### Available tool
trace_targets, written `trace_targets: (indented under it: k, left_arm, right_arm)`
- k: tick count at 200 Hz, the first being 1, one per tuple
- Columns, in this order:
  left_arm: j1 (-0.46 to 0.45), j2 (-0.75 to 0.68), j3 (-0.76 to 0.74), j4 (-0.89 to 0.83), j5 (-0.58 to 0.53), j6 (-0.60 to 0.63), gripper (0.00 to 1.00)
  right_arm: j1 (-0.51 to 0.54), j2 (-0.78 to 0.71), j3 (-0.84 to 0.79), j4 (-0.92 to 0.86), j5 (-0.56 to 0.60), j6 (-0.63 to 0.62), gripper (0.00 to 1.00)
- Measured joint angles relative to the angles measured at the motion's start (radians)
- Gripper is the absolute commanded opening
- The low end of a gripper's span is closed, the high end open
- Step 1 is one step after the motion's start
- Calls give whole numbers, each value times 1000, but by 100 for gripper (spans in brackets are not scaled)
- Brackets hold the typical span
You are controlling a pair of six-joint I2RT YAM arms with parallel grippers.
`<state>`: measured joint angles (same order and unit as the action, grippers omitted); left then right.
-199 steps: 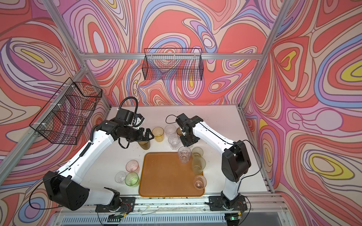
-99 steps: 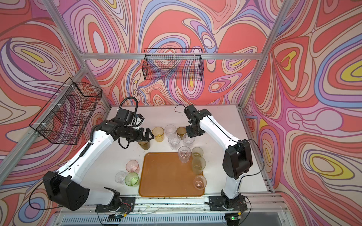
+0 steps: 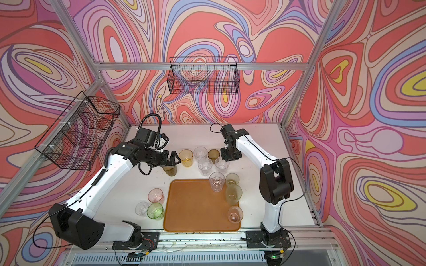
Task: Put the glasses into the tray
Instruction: 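Raise the right gripper and move it over another clear glass beyond the tray, then lower the right gripper onto the clear glass rim and close it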
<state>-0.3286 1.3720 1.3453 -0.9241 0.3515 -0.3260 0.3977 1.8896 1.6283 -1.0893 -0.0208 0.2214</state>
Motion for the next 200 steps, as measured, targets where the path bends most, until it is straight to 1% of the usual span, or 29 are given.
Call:
trace_targets:
  k: [92, 200]
  left_arm:
    - [0, -8, -12, 0, -5, 0, 97]
    - [0, -9, -12, 0, -9, 0, 97]
  right_arm:
    - [-6, 23, -22, 27, -15, 1, 15]
    - [-8, 24, -29, 27, 0, 1, 2]
